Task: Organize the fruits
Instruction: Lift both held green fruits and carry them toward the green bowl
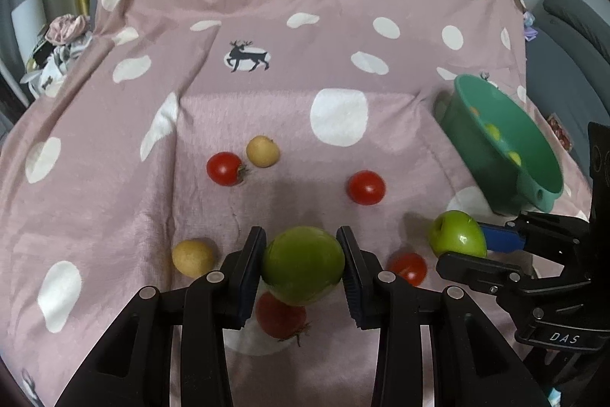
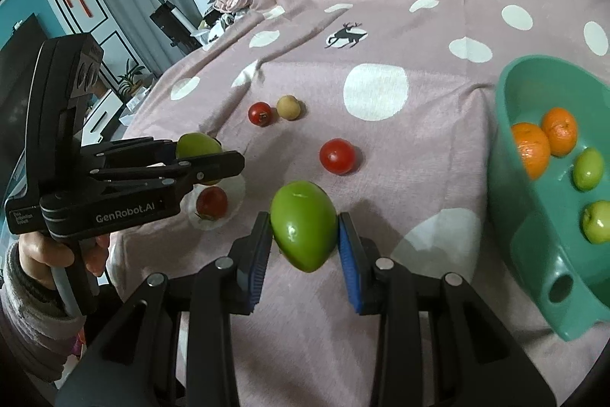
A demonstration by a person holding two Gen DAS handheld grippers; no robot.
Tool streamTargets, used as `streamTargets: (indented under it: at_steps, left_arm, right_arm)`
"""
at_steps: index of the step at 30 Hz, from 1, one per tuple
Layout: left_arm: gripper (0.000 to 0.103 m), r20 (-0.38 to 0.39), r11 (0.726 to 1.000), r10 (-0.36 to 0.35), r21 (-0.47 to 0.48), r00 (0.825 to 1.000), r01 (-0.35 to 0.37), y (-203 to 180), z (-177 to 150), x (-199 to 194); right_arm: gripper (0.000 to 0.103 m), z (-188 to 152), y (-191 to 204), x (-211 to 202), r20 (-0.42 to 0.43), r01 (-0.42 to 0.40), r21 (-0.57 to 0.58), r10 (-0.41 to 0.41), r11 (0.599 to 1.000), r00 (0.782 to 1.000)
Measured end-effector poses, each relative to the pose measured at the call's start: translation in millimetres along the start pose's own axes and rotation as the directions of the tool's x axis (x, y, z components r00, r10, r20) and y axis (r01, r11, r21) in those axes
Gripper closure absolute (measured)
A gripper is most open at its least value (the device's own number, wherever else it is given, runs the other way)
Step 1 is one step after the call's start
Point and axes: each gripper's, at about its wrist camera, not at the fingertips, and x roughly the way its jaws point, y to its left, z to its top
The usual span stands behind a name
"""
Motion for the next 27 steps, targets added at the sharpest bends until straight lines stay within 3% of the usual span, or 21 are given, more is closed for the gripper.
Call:
streamTargets:
  at_steps: [11,27]
  left_arm:
    - [0.066,0.070,0.999,0.008,0.042,0.998,-0.011,-22,4,-31]
    - [0.066,0.113,0.996,0.014,0.081,0.994,-0.023,-47,1,-56]
  right_arm:
    - [0.068,-1,9,-36,0.077,-0.007,-0.021,0.008,1.000,0.997]
    - [0.068,-9,13,-68,0.145,-0.002,-0.026,0.006,1.000,0.989]
